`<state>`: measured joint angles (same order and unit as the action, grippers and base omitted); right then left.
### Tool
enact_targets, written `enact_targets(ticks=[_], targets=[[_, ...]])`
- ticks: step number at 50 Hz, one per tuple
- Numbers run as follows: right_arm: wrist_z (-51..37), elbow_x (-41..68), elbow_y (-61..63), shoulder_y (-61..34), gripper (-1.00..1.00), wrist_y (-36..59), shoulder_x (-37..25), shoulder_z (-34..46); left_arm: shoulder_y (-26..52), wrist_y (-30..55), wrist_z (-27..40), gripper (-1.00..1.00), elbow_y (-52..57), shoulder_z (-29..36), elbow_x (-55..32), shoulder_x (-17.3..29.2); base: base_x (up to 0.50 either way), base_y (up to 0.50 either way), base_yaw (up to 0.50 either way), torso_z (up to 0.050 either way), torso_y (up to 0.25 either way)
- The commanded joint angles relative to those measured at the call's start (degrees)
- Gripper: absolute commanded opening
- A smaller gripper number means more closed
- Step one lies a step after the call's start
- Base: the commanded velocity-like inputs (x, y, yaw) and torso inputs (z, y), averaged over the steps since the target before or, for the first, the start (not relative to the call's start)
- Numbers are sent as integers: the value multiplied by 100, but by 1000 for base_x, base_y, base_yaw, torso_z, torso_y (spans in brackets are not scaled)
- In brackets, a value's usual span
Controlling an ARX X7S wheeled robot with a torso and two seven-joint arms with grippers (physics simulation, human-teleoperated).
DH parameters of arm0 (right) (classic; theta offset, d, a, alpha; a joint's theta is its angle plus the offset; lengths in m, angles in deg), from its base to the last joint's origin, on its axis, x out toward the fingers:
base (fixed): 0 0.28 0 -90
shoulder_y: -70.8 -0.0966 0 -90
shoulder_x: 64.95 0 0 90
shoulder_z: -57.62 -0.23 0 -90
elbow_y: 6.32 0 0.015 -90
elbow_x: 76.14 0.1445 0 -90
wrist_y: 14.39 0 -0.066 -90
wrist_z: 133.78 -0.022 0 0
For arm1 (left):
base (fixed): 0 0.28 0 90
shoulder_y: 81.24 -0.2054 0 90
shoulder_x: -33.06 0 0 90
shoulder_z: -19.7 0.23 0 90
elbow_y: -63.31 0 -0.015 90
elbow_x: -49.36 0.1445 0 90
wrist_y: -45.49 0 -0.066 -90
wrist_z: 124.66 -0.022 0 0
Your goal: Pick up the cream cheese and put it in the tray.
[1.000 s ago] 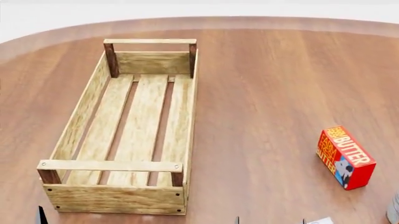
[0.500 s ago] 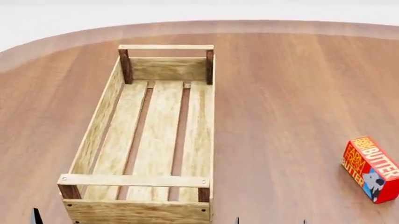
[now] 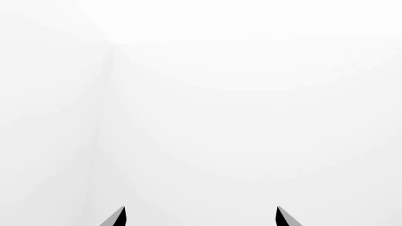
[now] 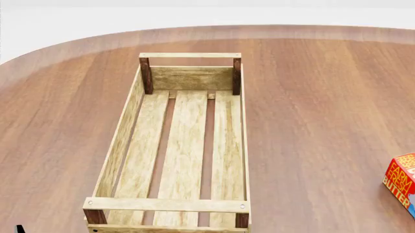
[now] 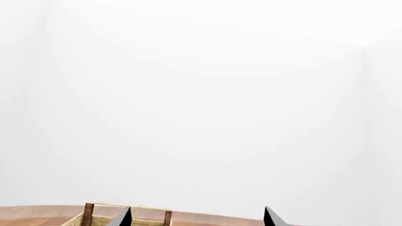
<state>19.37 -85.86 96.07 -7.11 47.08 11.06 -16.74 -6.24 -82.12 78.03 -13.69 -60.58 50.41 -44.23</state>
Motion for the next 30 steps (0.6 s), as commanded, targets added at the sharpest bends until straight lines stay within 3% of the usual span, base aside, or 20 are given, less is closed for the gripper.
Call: enact_targets(ticks=[1, 30], targets=[[-118, -171, -18, 45, 100, -278, -47, 29, -42, -269, 67, 100, -45, 9, 85, 21, 113, 156, 0, 0, 0], [-236, -232, -17, 27, 100, -265, -94, 83, -4, -338, 164, 100, -98, 73, 96, 86, 105, 159, 0, 0, 0]])
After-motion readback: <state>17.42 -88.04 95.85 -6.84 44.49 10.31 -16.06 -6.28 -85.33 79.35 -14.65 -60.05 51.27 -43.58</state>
